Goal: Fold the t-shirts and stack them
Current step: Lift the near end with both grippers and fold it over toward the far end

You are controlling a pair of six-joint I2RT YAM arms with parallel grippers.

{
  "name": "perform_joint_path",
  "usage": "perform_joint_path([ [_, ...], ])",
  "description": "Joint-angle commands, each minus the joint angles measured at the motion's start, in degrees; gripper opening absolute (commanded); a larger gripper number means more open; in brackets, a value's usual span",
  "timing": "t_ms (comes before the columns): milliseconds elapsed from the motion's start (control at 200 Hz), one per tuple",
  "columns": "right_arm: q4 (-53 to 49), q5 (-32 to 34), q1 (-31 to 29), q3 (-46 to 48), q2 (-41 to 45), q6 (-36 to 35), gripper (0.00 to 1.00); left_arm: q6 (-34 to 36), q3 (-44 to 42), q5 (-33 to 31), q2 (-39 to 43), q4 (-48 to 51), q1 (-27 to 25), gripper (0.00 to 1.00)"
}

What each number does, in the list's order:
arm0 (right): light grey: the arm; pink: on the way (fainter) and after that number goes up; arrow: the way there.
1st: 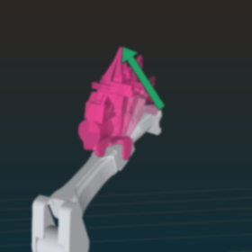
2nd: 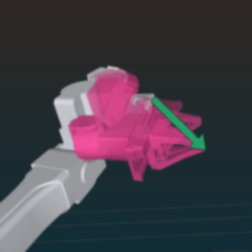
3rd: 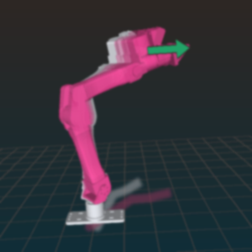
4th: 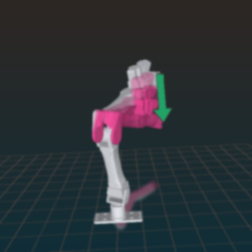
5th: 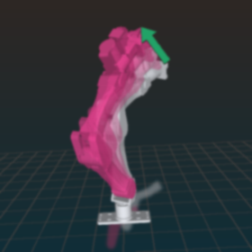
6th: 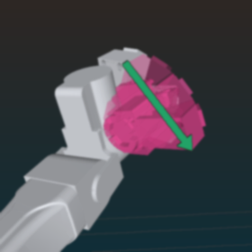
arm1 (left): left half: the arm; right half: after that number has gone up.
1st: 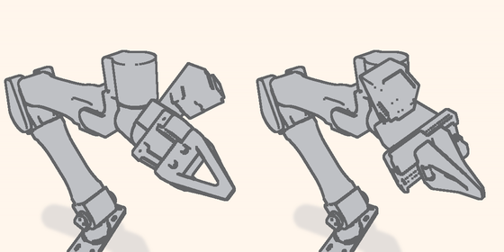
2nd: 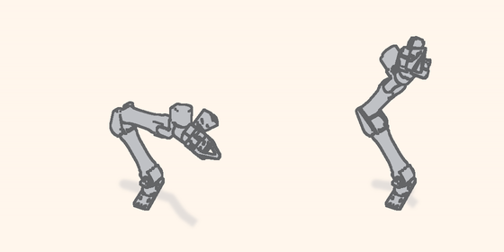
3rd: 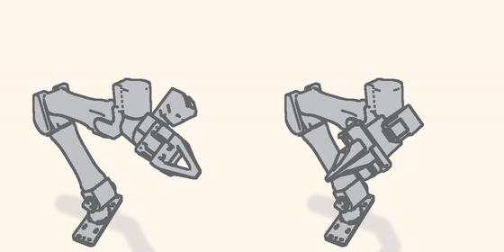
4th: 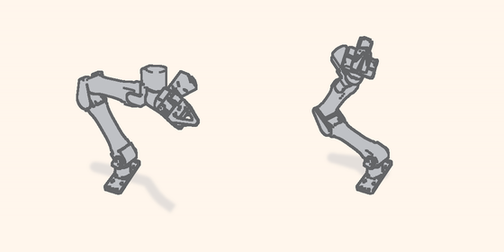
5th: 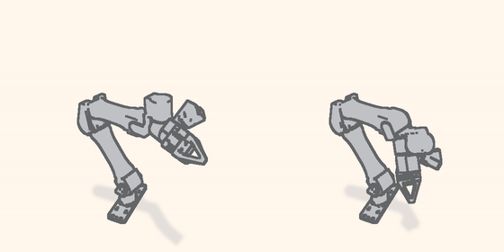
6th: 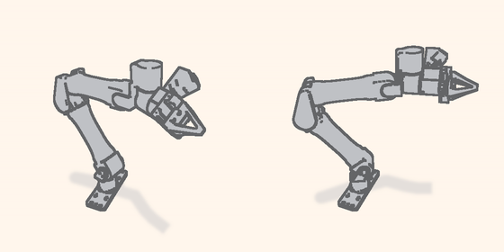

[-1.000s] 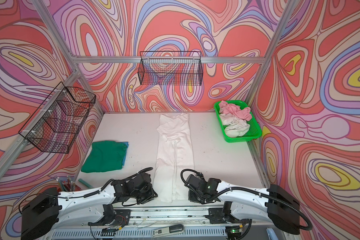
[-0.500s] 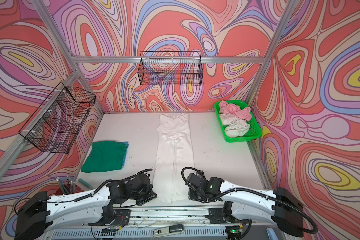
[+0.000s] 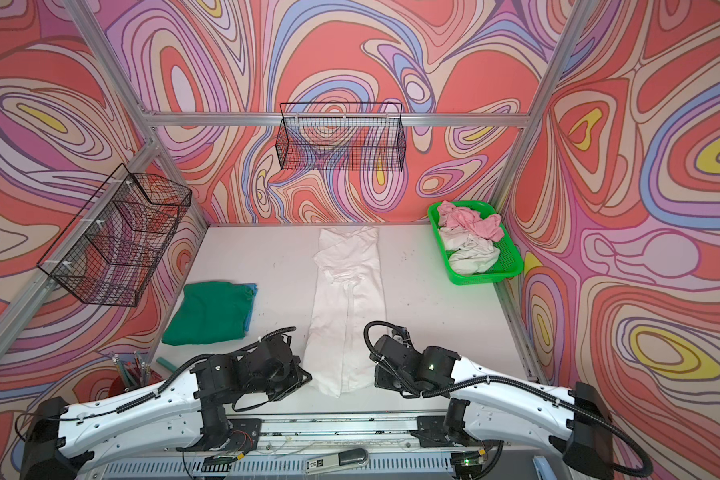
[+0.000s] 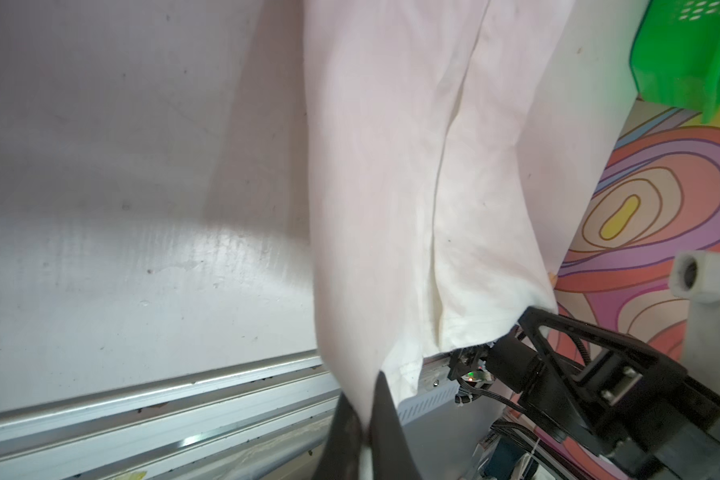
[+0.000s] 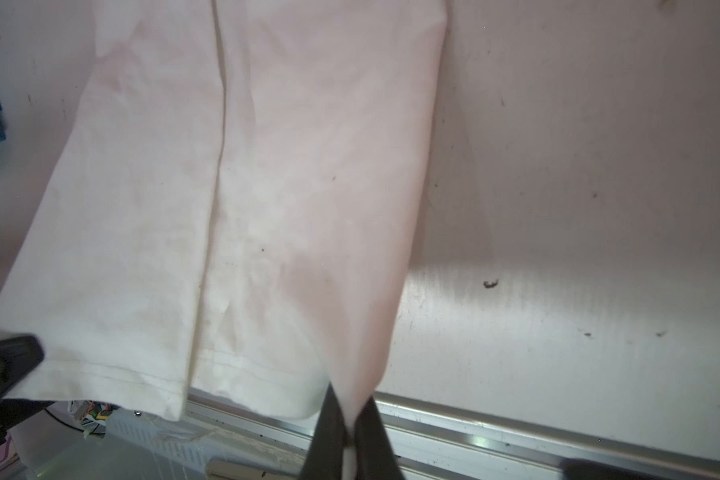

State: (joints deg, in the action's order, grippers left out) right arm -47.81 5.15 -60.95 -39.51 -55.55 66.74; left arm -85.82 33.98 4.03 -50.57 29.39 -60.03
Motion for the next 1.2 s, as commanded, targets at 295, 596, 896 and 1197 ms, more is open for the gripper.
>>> perform_joint_path([
  [295, 1.5, 2.9, 15.4, -15.0, -11.0, -16.2, 0.0, 14.2, 10.7, 3.5, -7.1, 4.5, 16.5, 0.0],
  [596, 5.4, -5.6, 28.6, -24.9, -22.7, -28.5, 0.0, 23.2, 22.9, 9.1, -22.1, 3.7, 26.4, 0.0],
  [896, 10.4, -13.5, 37.0, -30.9, -34.6, -34.1, 0.0, 28.2, 35.5, 13.2, -37.8, 4.1, 32.2, 0.0],
  [1197, 13.1, -18.2, 41.4, -37.7, -44.4, -35.5, 0.0, 31.1, 47.4, 15.6, -51.1, 5.7, 35.2, 0.0],
])
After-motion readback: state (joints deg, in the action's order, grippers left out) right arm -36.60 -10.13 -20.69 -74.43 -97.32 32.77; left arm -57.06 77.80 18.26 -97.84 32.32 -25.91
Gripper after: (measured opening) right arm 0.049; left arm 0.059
